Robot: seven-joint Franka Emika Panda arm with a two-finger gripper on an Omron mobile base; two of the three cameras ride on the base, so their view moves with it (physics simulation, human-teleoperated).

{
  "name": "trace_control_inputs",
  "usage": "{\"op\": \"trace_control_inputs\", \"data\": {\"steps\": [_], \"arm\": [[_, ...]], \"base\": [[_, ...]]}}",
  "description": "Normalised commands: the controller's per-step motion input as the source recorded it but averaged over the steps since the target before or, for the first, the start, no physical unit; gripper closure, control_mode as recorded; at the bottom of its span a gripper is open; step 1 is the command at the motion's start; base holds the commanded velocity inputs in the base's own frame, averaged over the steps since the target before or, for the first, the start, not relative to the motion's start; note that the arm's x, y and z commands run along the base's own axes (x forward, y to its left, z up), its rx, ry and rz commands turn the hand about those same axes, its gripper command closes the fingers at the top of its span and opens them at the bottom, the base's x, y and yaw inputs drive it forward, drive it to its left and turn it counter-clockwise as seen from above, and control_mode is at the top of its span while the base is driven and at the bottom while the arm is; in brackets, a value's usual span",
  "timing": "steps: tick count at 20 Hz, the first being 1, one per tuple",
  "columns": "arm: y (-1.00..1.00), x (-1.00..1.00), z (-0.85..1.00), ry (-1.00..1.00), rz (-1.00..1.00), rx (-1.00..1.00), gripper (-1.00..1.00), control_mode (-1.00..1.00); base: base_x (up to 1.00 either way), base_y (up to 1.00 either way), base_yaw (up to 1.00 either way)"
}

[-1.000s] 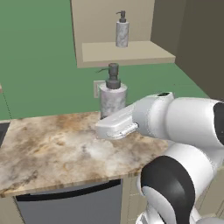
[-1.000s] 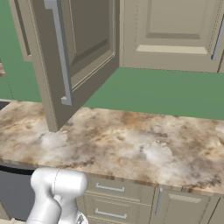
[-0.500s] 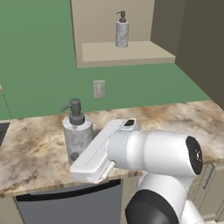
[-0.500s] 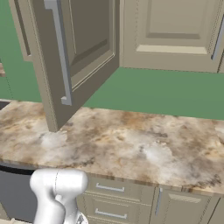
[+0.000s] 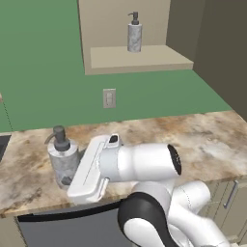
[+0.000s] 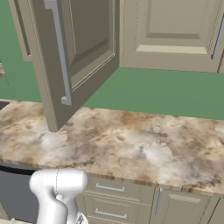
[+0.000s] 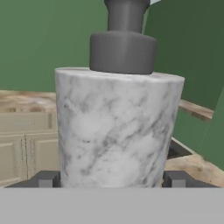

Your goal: Locate and retrieve the soap dispenser and soap dispenser from the cabinet. Place them next to the sink.

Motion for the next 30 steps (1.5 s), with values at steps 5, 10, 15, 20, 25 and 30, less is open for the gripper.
{"op": "trace_control_inputs", "data": {"steps": [5,10,15,20,25,30], "arm": [[0.44,0.66,-0.37,-0.10,0.00,0.00,1.00,-1.00],[0.44,0.74,-0.27,-0.09,0.00,0.00,1.00,-1.00],[0.29,0.72,-0.19,-0.01,0.01,0.00,1.00,-1.00],[0.21,0.61,-0.15,0.11,0.14,-0.03,1.00,-1.00],[0.16,0.56,-0.20,0.16,0.20,-0.03,1.00,-1.00],[0.18,0.50,-0.35,0.04,0.23,-0.02,1.00,-1.00]], "base": [[0.00,0.00,0.00],[0.00,0.00,0.00],[0.00,0.00,0.00],[0.00,0.00,0.00],[0.00,0.00,0.00],[0.00,0.00,0.00]]}}
